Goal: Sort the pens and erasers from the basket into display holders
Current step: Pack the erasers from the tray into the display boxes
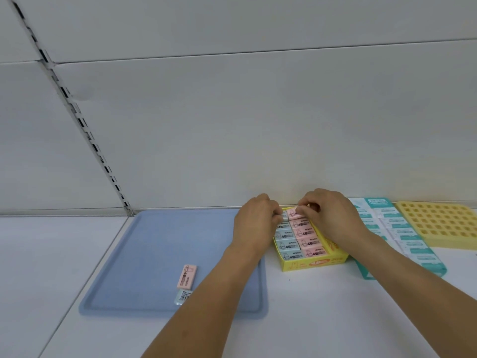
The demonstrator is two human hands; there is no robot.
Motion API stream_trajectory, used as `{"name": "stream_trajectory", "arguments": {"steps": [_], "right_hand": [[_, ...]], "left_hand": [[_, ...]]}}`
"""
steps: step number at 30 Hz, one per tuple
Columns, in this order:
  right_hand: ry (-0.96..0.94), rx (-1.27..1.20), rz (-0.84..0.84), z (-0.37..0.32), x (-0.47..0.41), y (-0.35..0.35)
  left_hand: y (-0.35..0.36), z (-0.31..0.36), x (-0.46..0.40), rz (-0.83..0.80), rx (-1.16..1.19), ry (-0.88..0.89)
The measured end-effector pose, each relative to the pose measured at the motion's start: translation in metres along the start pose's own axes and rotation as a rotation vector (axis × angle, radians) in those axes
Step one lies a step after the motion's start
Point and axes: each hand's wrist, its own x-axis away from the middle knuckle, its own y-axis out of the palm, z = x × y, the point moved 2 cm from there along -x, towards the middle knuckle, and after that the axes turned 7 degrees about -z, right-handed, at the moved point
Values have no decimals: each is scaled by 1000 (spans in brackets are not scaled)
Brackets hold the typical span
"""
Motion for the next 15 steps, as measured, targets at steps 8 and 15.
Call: {"name": "stream_trajectory", "arguments": {"steps": [8, 15], "right_hand": [[-41, 219, -50, -1, 3, 1], [-280, 74, 11, -36, 20, 1]], "left_hand": [[2, -3, -3, -38, -14, -5], [-65, -51, 42, 38, 216, -57]]}}
